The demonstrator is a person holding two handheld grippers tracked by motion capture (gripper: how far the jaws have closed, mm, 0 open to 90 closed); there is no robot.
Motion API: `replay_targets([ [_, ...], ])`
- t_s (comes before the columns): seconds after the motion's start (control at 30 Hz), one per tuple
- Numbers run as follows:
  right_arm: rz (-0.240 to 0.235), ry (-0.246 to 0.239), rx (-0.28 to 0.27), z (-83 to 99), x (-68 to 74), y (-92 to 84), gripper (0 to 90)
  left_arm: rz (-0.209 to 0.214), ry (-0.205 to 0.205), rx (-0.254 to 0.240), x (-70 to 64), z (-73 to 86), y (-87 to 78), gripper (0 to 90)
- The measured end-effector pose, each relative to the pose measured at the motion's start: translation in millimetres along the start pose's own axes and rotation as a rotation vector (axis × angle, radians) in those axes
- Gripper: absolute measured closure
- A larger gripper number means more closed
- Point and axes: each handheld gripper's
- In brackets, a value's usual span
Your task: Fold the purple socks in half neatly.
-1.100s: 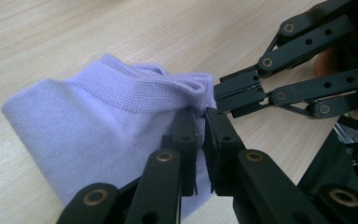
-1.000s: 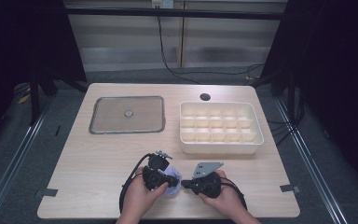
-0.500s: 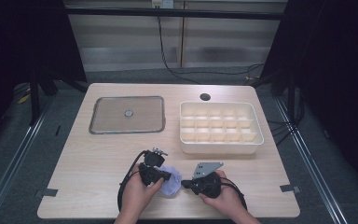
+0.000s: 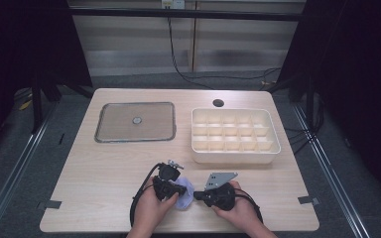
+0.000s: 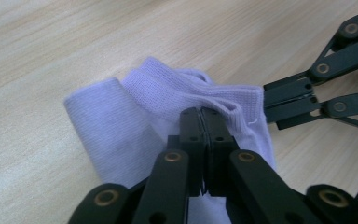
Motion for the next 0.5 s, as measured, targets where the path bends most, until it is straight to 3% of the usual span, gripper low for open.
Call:
replay_targets([
  [0.37, -0.004, -0.001, -0.004, 0.1, -0.4, 0.3, 90.0, -0.029, -0.011, -0.048, 6.0, -2.9, -20.6, 88.2],
  [0.43, -0.005, 0.002, -0.001, 0.2, -0.4, 0.2, 90.0, -0.051, -0.004, -0.027, 7.0, -2.7, -19.0, 88.3],
  [0.5, -0.005, -0.003, -0.001, 0.3, -0.7, 0.2, 90.0, -0.046, -0.018, -0.007, 8.7, -1.2, -13.2, 88.8],
])
Point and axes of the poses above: each handheld gripper's, and its own axes: y roughly forward along the jaws, z roughly out of its underside, x roughly to its left, and after that the axes turned 4 degrees about z, right-handed
